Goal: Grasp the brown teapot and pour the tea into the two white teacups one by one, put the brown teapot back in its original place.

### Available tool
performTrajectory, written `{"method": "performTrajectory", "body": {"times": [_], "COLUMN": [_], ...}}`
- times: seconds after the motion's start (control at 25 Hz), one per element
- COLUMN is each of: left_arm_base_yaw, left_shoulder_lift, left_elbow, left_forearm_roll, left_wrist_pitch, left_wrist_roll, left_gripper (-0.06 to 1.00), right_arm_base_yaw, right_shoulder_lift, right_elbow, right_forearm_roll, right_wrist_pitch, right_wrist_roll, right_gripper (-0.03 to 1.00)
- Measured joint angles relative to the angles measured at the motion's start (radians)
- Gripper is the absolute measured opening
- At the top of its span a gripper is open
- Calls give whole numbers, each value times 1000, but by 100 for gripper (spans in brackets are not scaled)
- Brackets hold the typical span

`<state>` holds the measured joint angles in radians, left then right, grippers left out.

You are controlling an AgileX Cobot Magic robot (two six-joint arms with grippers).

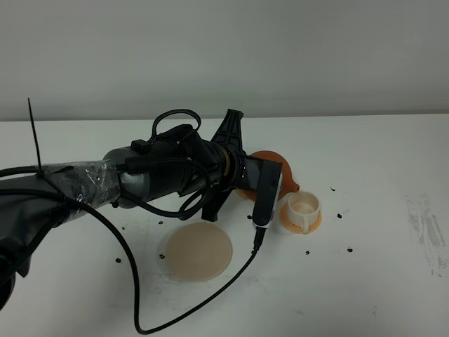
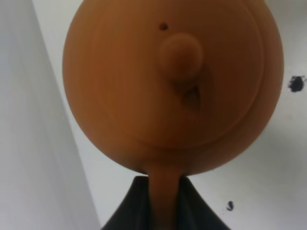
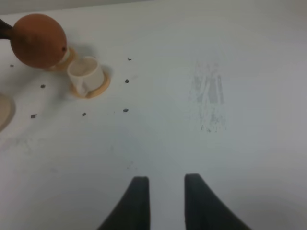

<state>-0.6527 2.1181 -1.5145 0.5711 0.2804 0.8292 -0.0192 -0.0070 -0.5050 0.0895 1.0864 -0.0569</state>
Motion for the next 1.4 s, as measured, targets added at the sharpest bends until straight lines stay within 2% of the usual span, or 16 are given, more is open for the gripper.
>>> {"method": "performTrajectory", "body": {"times": [0.44,0.76,1.4], "left_arm_base_yaw": [-3,-4,-34], "left_shoulder_lift": [0,0,18], "left_elbow": [0,0,-1], "left_forearm_roll": [112,227,288], "left_wrist_pitch": [-4,-5,-3], "left_wrist_roll": [-2,-94,-104], "left_gripper": [12,12,12], "right_arm_base_yaw": [0,0,0], "right_shoulder_lift": [0,0,0], "right_elbow": [0,0,0], "right_forearm_roll": [0,0,0], "right_wrist_pitch": [0,0,0], "right_wrist_roll": [0,0,0], "right_gripper": [21,21,21]}}
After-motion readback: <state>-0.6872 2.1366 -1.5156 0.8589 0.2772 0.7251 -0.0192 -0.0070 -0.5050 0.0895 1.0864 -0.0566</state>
